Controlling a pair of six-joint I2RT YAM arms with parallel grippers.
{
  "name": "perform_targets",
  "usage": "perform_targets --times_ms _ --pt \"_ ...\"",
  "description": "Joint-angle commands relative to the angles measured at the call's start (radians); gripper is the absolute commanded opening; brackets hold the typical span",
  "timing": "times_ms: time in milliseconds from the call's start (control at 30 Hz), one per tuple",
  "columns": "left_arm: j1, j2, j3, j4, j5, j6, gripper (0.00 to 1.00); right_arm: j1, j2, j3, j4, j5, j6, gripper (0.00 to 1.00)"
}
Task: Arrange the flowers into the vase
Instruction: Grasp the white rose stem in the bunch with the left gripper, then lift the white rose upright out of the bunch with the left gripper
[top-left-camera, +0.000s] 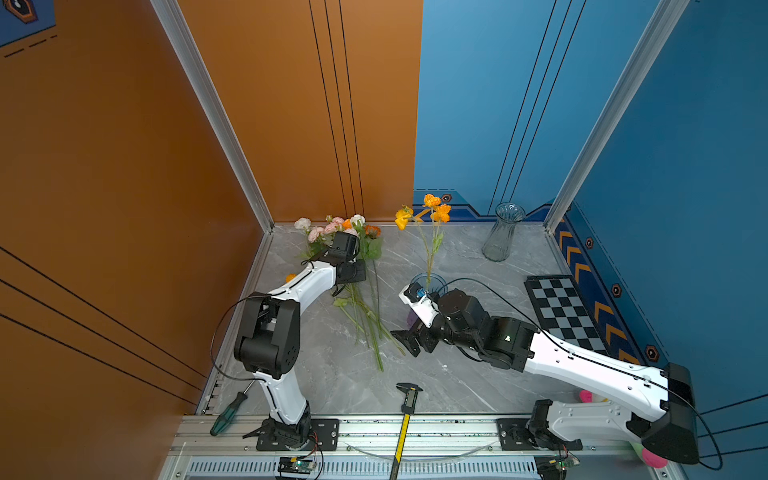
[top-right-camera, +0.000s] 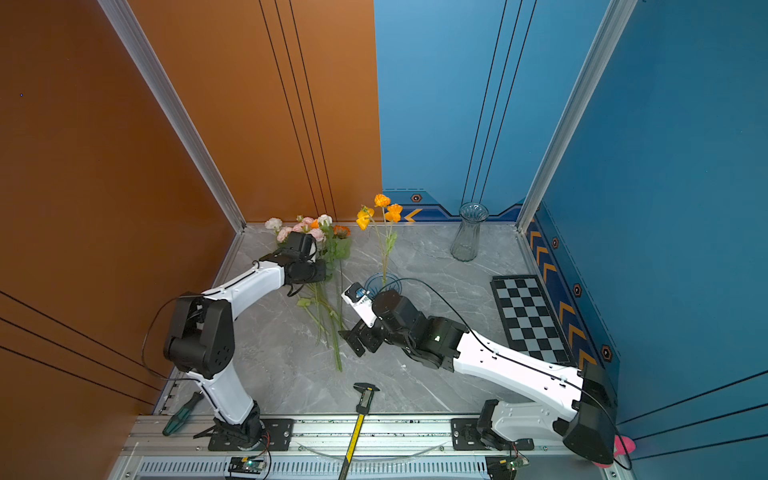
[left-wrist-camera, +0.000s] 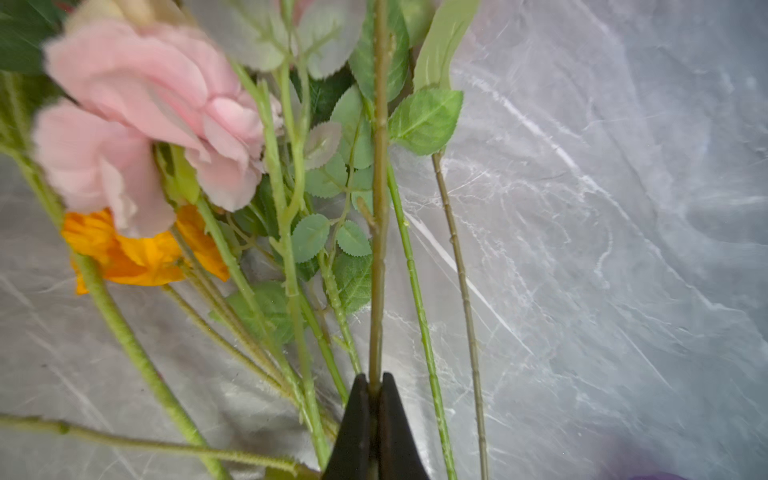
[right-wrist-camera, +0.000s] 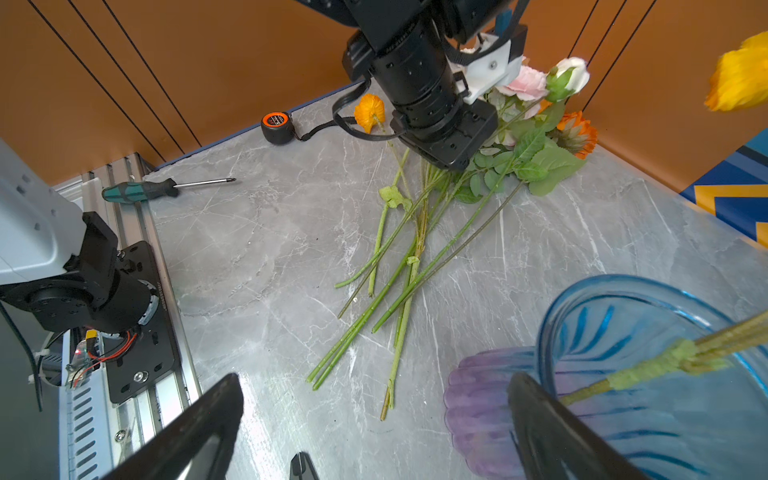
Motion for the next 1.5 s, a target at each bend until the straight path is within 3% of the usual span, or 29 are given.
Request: perform_targets --times_ms 0,233,467,667,933,1033,1233,1467 --pt "0.014 -0.083 -0.023 -0.038 0.018 0.040 0.00 0.020 -0.009 0.011 0.022 0.023 0.018 1.00" --pt "0.043 -0.228 -0.049 -0.037 0.164 0.022 0.00 0.063 -0.029 0.008 0.026 0.065 0.020 1.00" --pt "0.043 -0.392 -0.063 -0.030 0.185 -0.003 0.00 0.090 -0.051 0.006 0.048 0.084 0.026 1.00" --pt "0.023 -0.593 -0.118 0.025 0.144 -0.050 0.00 0.106 -0.119 -0.030 0.035 0.182 0.053 1.00" --pt "-0.109 -0.838 -0.226 0.368 0.013 -0.142 0.00 0.065 -0.285 -0.048 -0.082 0.269 0.107 1.00" --pt "-0.202 -0.849 -0.226 0.477 -0.053 -0.133 0.00 0.056 -0.349 -0.072 -0.121 0.298 0.111 1.00" --pt "-0.402 -0.777 -0.207 0.720 -0.200 0.021 0.00 0.037 -0.450 -0.114 -0.165 0.320 0.140 1.00" --pt "-0.489 -0.646 -0.206 0.911 -0.272 0.121 0.00 0.018 -0.476 -0.120 -0.188 0.311 0.128 1.00"
